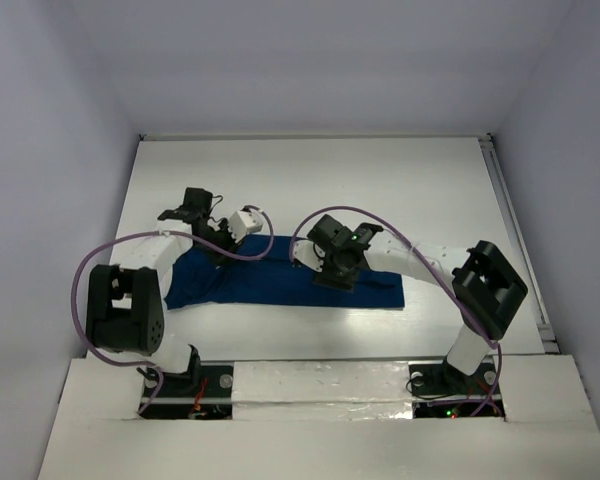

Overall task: Fold and stack the t-shirts
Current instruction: Fold the other side of the tshirt into a rectangle

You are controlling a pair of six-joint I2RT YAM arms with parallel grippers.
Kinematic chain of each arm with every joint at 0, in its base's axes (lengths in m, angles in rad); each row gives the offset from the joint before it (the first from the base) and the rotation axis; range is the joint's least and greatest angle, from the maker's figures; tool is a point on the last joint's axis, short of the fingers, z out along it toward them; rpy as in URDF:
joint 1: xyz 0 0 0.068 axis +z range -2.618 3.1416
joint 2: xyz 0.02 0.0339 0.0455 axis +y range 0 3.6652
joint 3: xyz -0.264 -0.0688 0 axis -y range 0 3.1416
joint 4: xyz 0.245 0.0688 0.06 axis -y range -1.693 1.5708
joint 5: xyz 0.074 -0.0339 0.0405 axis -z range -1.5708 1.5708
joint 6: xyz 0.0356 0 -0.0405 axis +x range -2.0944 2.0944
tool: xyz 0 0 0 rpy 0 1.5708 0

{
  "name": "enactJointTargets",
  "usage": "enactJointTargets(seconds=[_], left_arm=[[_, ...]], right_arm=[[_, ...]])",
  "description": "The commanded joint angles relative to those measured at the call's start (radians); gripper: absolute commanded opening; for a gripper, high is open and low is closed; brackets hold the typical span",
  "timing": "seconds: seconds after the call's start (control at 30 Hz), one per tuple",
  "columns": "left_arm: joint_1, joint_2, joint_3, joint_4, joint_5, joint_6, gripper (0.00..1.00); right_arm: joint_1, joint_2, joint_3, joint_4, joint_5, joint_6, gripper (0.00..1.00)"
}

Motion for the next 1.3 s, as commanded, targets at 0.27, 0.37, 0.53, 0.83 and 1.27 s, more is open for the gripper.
enactJointTargets(seconds=[0.27,0.37,0.53,0.83,1.27], left_arm=[[-0.004,-0.112,0.014,-0.169,0.019,0.083,0.00],[-0.004,-0.124,-0.016,-0.192,-0.023,0.106,0.00],[-0.004,-0.135,-0.068,-0.225,-0.084,0.146,0.00],[-0.004,-0.098,-0.125,-0.223,-0.072,0.170,0.00],[-0.013,-0.043,-0.087,-0.200,-0.038,0.157,0.00]], right_arm=[[-0.003,-0.019,0.003,0.034,0.009,0.010,0.57],[-0.003,-0.021,0.003,0.034,0.016,0.009,0.57],[-0.012,-0.026,0.003,0.032,0.049,0.003,0.58],[-0.043,-0.006,-0.028,0.085,0.227,-0.017,0.63],[-0.112,-0.053,-0.043,-0.059,0.183,-0.048,0.64]])
